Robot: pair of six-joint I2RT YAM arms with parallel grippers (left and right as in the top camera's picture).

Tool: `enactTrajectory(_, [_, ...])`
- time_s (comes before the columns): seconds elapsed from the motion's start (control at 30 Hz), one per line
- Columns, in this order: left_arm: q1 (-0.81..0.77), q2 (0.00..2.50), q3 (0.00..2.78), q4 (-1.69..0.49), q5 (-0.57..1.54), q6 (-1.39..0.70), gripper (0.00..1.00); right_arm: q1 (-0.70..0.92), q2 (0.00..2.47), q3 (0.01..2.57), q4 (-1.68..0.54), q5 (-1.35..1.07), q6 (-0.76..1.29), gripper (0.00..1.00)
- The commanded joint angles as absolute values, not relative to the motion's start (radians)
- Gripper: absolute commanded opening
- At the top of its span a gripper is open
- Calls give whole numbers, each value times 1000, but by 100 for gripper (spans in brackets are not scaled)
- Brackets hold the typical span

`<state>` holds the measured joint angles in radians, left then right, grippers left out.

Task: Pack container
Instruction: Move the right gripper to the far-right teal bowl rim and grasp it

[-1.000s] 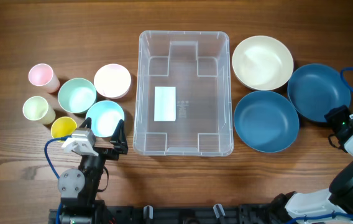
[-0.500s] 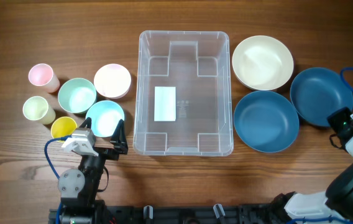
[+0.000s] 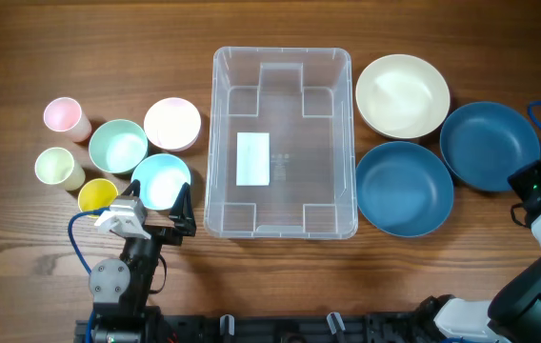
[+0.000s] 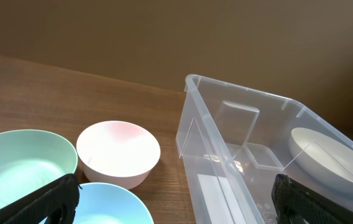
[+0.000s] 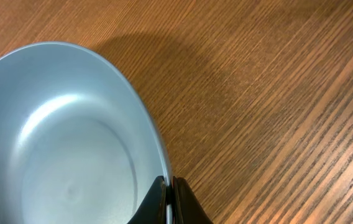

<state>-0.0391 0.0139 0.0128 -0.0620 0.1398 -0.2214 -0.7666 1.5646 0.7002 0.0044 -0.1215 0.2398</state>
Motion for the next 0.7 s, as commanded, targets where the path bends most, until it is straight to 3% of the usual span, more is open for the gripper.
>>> enactTrajectory(0.0, [-37, 9, 6, -64, 138, -205, 100, -762, 1541, 723, 7, -101, 236, 5])
enactTrajectory(0.03, [-37, 9, 6, -64, 138, -205, 100, -762, 1541, 723, 6, -101, 236, 6])
enactTrajectory(0.13, [-37, 9, 6, -64, 138, -205, 100, -762, 1544, 722, -6, -83, 236, 37])
enactTrajectory(0.17, [-37, 9, 6, -64, 138, -205, 100, -762, 1548, 722, -6, -76, 236, 39])
enactTrajectory(0.3, [-37, 9, 6, -64, 138, -205, 100, -762, 1578, 722, -7, -68, 236, 40])
enactTrajectory(0.43, [-37, 9, 6, -64, 138, -205, 100, -762, 1606, 722, -7, -68, 236, 29])
enactTrajectory(0.67, [-37, 9, 6, -64, 138, -205, 100, -762, 1677, 722, 10, -68, 239, 27])
